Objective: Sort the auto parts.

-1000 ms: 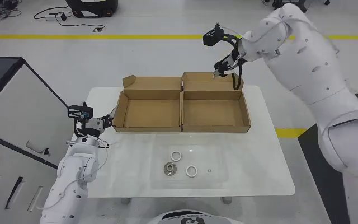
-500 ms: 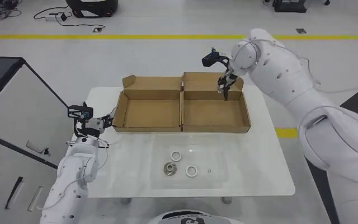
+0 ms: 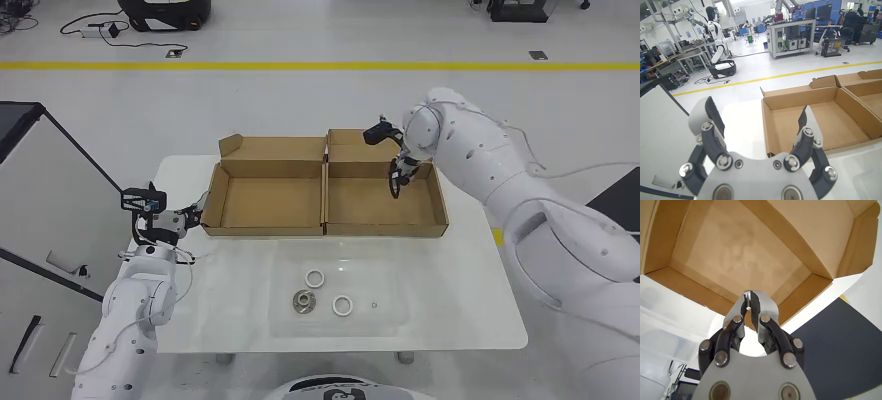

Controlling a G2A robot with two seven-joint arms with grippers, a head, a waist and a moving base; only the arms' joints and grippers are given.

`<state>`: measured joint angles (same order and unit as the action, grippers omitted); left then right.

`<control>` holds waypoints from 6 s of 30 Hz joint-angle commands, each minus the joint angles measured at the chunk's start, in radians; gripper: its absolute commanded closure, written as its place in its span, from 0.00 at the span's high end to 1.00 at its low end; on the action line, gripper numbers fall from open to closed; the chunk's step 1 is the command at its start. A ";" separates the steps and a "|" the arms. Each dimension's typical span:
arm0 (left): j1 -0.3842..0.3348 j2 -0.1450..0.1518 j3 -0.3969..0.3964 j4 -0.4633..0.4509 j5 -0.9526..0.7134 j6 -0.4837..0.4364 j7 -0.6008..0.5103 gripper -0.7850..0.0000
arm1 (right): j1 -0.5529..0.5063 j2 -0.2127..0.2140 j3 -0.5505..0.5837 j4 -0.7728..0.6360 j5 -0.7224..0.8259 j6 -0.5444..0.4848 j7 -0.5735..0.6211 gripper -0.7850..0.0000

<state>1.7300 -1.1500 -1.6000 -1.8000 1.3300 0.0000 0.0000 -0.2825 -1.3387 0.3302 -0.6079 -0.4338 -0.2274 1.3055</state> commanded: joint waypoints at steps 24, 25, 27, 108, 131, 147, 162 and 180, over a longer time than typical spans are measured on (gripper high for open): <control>0.000 0.000 0.000 0.000 0.000 0.000 0.000 1.00 | -0.072 -0.066 0.001 0.187 -0.099 0.027 -0.224 0.00; 0.000 0.000 0.000 0.000 0.000 0.000 0.000 1.00 | -0.074 -0.068 0.003 0.188 -0.101 0.027 -0.227 0.00; 0.000 0.000 0.000 0.000 0.000 0.000 0.000 1.00 | -0.079 -0.071 0.006 0.190 -0.101 0.026 -0.227 0.00; 0.000 0.000 0.000 0.000 0.000 0.000 0.000 1.00 | -0.377 0.403 0.430 -1.113 -0.097 -0.181 0.107 1.00; 0.000 0.000 0.000 0.000 0.000 0.000 0.000 1.00 | -0.098 0.654 0.015 -1.324 0.139 -0.333 -0.045 1.00; 0.000 0.000 0.000 0.000 0.000 0.000 0.000 1.00 | -0.007 0.607 -0.160 -1.334 0.220 -0.326 -0.039 1.00; 0.000 0.000 0.000 0.000 0.000 0.000 0.000 1.00 | -0.121 0.524 -0.160 -1.313 0.131 -0.254 0.034 1.00; 0.000 0.000 0.000 0.000 0.000 0.000 0.000 1.00 | -0.213 0.511 -0.160 -1.292 0.026 -0.240 0.048 0.70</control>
<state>1.7300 -1.1500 -1.6000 -1.8000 1.3300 0.0000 0.0000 -0.4902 -0.8273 0.1700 -1.9021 -0.4035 -0.4673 1.3532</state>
